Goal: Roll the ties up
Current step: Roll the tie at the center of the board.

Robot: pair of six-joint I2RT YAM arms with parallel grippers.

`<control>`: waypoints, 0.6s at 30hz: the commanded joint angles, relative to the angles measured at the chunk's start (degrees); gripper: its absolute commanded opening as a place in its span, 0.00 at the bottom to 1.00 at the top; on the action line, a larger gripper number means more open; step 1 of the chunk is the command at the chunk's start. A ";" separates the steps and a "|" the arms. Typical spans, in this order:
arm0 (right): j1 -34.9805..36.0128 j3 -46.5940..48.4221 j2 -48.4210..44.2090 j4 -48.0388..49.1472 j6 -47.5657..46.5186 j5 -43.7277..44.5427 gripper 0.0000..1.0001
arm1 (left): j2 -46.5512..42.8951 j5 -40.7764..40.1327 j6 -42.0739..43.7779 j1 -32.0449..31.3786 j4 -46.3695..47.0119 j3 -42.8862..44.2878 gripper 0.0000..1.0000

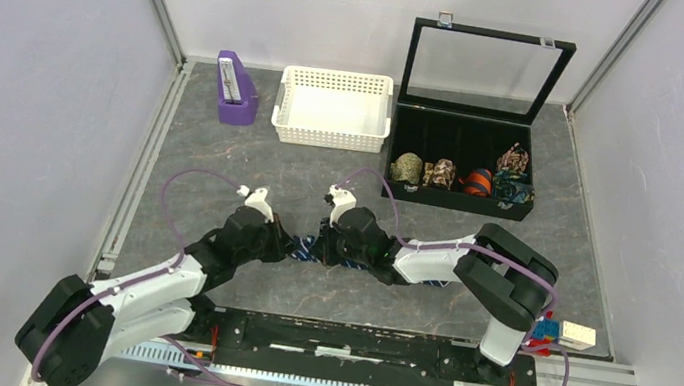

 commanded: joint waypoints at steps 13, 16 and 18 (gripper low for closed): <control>0.78 4.46 1.57 0.79 -0.69 -1.18 0.08 | -2.60 -3.78 3.50 0.14 -16.70 9.43 0.02; 1.22 5.59 2.78 0.78 -0.59 -1.27 0.08 | -2.90 -5.38 3.41 0.14 -20.65 11.52 0.02; 1.53 6.29 3.67 0.79 -0.46 -1.50 0.08 | -2.81 -5.94 3.66 0.14 -23.01 12.99 0.02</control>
